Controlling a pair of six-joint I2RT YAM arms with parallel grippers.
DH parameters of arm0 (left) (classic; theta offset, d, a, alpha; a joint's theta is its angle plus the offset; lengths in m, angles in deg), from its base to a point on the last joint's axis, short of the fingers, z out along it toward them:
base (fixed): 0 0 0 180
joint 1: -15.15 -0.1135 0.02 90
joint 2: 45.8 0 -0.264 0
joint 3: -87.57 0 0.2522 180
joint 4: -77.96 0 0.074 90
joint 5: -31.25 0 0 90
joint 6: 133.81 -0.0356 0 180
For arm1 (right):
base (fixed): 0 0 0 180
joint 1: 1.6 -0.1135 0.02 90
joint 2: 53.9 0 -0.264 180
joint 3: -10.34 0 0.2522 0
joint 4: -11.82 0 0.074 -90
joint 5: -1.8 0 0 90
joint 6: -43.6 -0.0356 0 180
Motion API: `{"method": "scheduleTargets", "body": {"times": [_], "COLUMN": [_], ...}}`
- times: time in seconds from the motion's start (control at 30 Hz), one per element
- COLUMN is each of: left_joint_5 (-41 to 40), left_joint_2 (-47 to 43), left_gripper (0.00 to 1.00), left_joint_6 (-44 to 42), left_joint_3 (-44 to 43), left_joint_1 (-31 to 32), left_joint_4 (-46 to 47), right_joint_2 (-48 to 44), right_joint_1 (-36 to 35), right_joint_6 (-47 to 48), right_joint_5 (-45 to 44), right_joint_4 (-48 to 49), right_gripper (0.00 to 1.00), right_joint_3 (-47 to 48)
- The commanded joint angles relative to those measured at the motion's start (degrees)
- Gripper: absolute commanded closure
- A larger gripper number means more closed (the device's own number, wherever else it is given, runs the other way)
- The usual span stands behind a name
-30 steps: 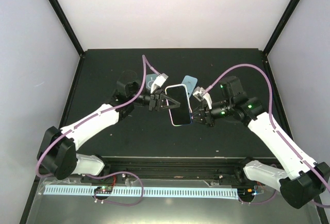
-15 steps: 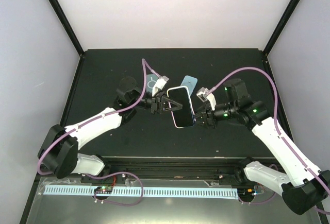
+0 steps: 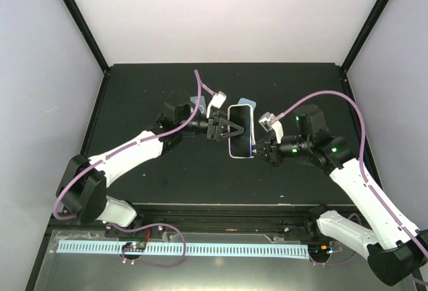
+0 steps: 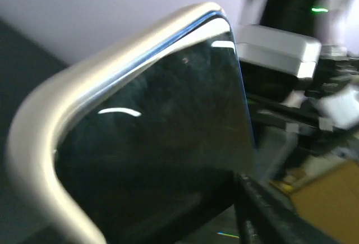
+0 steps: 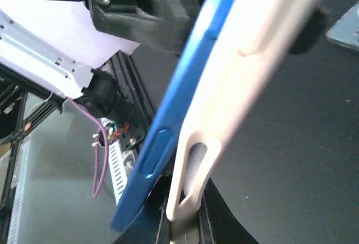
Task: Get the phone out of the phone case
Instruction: Remove the phone case from the phone.
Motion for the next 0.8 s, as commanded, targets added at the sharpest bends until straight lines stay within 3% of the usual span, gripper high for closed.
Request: {"method": "scheduleTargets", "body": {"times": [0.0, 0.1, 0.2, 0.33, 0.47, 0.6, 0.77], "left_joint_5": [-26.46, -35.01, -40.94, -48.79, -58.37, -64.47, -67.67], "left_joint_2": [0.02, -6.1, -12.55, -18.21, -20.38, -19.93, -16.79], "left_gripper": [0.38, 0.24, 0.19, 0.2, 0.23, 0.26, 0.28], "left_joint_6": [-7.61, -8.41, -8.43, -8.04, -9.3, -12.22, -15.09], "left_joint_3": [-1.4, 3.86, 9.97, 17.5, 22.47, 24.05, 24.01], "left_joint_1": [-0.15, -0.09, 0.31, 2.74, 9.0, 16.12, 21.9], "left_joint_4": [-16.41, -15.53, -13.72, -12.06, -10.74, -10.4, -9.85], "right_joint_2": [-2.71, -3.17, -3.68, -2.32, 3.46, 9.56, 15.92], "right_joint_1": [-2.4, -2.27, -2.13, -2.09, -2.0, -2.0, -2.0], "right_joint_6": [-3.63, -7.97, -10.13, -12.79, -14.35, -15.18, -14.7], "right_joint_5": [-2.2, -12.98, -16.89, -19.79, -20.87, -19.4, -24.04], "right_joint_4": [11.5, 8.94, 7.85, 8.95, 8.85, 8.6, 5.92], "right_gripper": [0.99, 0.99, 0.99, 0.99, 0.99, 0.99, 0.99], "right_joint_3": [-0.59, -2.3, -4.59, -7.56, -7.94, -7.41, -6.53]}}
